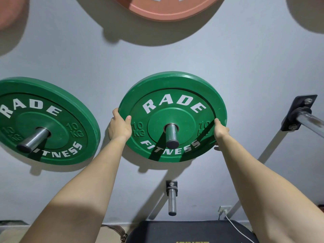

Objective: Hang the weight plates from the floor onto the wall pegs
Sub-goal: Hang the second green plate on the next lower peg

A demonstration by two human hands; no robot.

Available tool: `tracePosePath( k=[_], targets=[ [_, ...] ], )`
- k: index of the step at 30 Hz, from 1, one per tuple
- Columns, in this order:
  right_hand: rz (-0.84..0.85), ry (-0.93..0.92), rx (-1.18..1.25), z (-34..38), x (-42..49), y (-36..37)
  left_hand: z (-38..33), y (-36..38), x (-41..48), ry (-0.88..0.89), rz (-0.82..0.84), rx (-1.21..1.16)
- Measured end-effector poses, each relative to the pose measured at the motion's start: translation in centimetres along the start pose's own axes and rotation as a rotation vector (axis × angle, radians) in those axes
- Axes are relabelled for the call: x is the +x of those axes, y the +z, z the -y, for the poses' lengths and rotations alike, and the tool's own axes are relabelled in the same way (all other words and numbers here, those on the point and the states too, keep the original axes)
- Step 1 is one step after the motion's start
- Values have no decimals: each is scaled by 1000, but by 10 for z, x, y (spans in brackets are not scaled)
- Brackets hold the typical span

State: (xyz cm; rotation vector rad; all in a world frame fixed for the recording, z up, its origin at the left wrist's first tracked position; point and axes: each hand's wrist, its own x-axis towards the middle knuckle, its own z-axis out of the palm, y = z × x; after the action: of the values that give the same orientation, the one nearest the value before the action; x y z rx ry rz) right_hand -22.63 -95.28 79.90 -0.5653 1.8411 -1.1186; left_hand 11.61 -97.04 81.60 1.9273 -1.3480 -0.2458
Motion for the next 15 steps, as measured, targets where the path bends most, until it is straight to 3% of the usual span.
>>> tracePosePath(
  k=[15],
  targets=[
    [-120,-151,-156,8,-36,22,-11,-19,-18,-38,-1,46]
  ],
)
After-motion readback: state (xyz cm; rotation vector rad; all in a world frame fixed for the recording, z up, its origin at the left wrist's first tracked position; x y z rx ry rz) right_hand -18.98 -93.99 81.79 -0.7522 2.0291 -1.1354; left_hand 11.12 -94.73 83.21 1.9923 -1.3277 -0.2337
